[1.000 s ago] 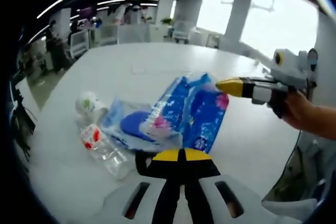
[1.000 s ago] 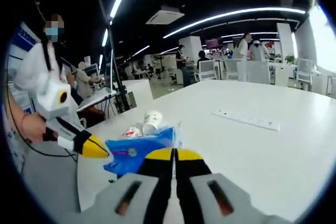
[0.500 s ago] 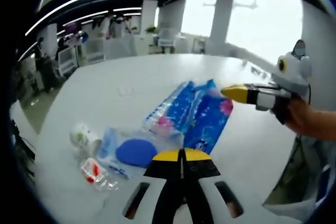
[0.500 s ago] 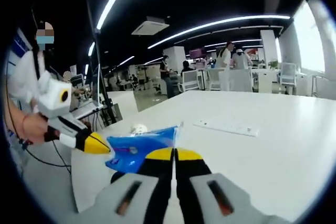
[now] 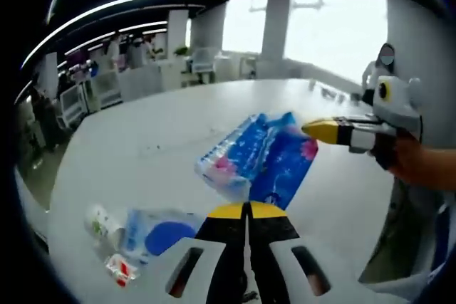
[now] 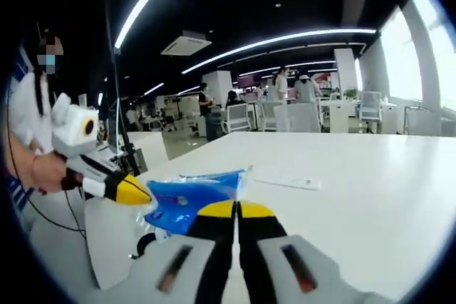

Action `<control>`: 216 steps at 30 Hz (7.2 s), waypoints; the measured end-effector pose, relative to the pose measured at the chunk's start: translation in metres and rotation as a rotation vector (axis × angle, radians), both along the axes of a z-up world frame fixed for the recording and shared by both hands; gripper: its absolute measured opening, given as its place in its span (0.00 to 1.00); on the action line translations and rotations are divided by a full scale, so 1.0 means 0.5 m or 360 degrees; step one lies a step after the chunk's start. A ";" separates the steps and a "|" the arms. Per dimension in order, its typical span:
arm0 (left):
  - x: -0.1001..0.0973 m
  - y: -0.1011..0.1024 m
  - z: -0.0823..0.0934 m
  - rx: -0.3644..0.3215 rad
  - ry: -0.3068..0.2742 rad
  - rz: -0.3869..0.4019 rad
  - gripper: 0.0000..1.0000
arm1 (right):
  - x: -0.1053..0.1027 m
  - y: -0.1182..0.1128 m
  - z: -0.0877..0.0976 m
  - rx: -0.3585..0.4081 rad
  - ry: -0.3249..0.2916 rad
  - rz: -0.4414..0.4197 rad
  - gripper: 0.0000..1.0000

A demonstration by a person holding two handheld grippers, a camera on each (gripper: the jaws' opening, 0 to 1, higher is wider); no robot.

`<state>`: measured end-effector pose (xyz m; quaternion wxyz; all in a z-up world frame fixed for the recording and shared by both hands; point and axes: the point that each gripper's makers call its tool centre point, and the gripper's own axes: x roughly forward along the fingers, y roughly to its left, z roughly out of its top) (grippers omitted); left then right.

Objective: Arrange the tabletop items into an orderly group along one side of the table until the central work area is clear of visible clutter.

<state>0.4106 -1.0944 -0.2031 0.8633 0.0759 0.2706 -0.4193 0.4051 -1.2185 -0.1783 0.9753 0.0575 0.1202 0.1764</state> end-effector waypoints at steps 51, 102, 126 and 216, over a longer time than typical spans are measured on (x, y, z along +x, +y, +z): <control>-0.007 -0.318 -0.167 0.0096 0.0105 -0.0363 0.00 | -0.059 -0.307 -0.188 -0.0036 0.0237 -0.0440 0.00; -0.016 -0.344 -0.294 0.0195 0.0181 -0.0352 0.00 | -0.068 -0.341 -0.312 -0.0014 0.0386 -0.0461 0.00; -0.012 -0.336 -0.299 0.0183 0.0199 -0.0331 0.00 | -0.076 -0.328 -0.339 0.0000 0.0454 -0.0448 0.00; 0.008 -0.229 -0.143 0.0038 0.0035 -0.0367 0.44 | -0.049 -0.225 -0.169 0.0011 0.0266 -0.0429 0.23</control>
